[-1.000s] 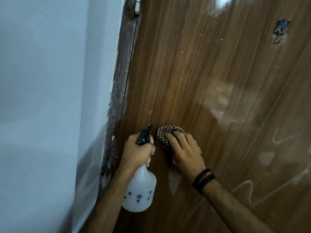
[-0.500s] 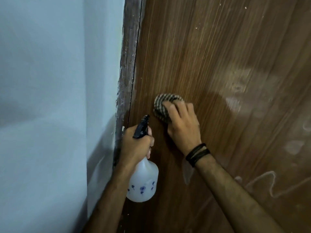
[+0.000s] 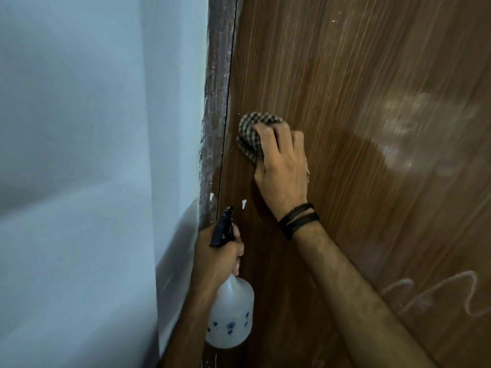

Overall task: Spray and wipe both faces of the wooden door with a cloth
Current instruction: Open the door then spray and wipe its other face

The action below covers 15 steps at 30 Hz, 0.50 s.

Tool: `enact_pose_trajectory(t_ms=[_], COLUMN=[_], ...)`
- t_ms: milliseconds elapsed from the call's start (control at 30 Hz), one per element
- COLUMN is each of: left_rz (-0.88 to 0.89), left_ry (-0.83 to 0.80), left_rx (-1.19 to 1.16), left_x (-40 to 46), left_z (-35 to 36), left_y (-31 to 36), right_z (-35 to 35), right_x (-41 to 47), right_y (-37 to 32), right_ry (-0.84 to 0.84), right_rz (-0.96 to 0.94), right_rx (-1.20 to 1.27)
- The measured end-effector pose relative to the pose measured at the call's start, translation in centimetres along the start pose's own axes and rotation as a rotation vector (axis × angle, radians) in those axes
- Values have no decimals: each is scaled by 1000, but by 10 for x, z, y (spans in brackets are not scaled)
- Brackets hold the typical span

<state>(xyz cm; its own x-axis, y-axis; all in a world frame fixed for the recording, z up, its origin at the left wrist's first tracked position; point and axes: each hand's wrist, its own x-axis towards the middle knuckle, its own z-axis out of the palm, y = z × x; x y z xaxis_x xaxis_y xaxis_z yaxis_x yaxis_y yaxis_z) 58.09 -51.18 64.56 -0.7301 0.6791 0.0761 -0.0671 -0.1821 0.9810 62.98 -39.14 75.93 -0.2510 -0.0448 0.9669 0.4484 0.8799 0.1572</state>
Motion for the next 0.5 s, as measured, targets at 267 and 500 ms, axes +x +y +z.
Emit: enact_pose_trajectory(t_ms=[267,500], left_rz=[-61,-31], left_ry=[37,-36], left_rx=[80,102], left_x=[-21,-39], left_z=[-18,14], left_y=[-29,-45], right_z=[16,-38], right_x=[-131,-125], right_y=[-21,-1], right_ry=[-281,207], right_rz=[-61,427], right_rx=[84,200])
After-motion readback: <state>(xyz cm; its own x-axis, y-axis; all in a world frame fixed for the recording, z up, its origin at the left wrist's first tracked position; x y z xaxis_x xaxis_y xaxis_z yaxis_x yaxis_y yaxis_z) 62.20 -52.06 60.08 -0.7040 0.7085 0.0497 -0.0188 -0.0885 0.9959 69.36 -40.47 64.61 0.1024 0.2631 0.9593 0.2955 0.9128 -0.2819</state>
